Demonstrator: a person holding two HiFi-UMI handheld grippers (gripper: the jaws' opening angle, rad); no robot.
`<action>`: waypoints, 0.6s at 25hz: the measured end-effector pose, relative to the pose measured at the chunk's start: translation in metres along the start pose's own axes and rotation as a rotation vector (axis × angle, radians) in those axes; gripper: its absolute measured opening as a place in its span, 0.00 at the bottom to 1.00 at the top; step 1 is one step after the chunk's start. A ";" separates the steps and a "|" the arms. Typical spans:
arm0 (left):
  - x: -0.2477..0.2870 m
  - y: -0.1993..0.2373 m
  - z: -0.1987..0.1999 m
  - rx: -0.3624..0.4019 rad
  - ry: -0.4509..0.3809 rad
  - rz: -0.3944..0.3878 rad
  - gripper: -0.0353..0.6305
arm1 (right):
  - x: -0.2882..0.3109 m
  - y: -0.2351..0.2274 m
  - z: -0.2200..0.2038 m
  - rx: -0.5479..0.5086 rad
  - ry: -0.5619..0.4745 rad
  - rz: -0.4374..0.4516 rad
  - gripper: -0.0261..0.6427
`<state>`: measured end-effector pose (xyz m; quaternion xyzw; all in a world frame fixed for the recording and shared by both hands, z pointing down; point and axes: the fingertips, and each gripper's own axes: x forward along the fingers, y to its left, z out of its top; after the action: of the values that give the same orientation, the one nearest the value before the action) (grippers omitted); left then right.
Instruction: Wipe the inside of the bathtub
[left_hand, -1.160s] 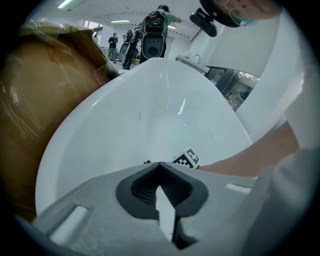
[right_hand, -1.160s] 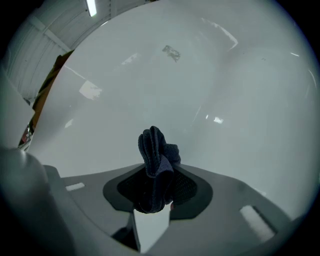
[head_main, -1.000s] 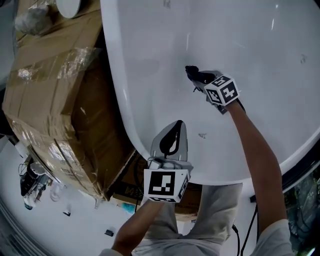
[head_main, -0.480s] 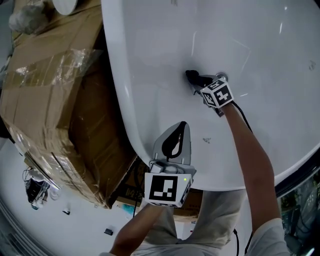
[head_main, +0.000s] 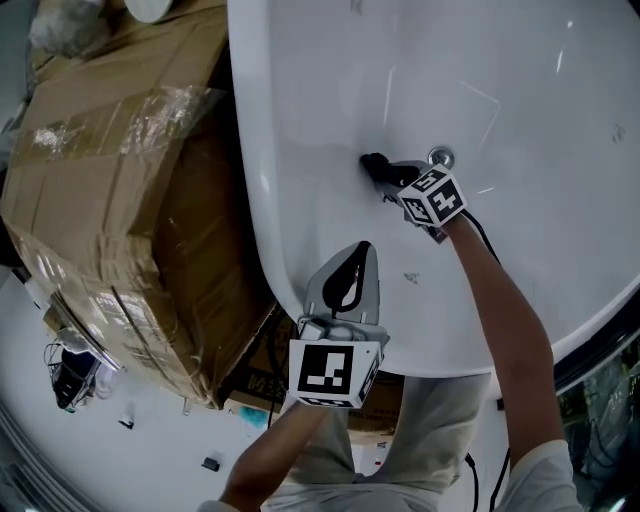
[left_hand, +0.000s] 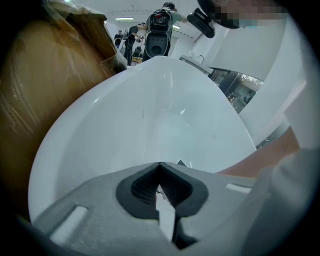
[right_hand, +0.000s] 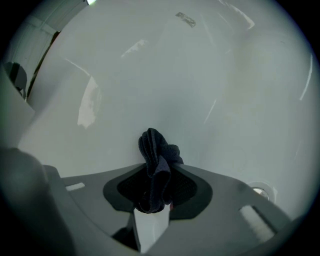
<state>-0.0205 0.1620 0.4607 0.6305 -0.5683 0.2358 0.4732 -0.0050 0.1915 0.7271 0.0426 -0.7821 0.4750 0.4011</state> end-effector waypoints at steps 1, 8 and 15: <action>-0.001 0.000 -0.001 0.000 0.000 0.001 0.05 | -0.001 0.005 0.002 -0.009 -0.002 0.014 0.22; -0.011 -0.010 0.000 -0.007 -0.003 0.000 0.05 | -0.017 0.040 0.005 -0.049 -0.014 0.094 0.21; -0.022 -0.017 0.007 -0.011 -0.018 -0.001 0.05 | -0.035 0.084 0.010 -0.054 -0.048 0.150 0.21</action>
<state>-0.0116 0.1651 0.4336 0.6303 -0.5736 0.2267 0.4715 -0.0245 0.2183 0.6420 -0.0154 -0.8049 0.4813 0.3467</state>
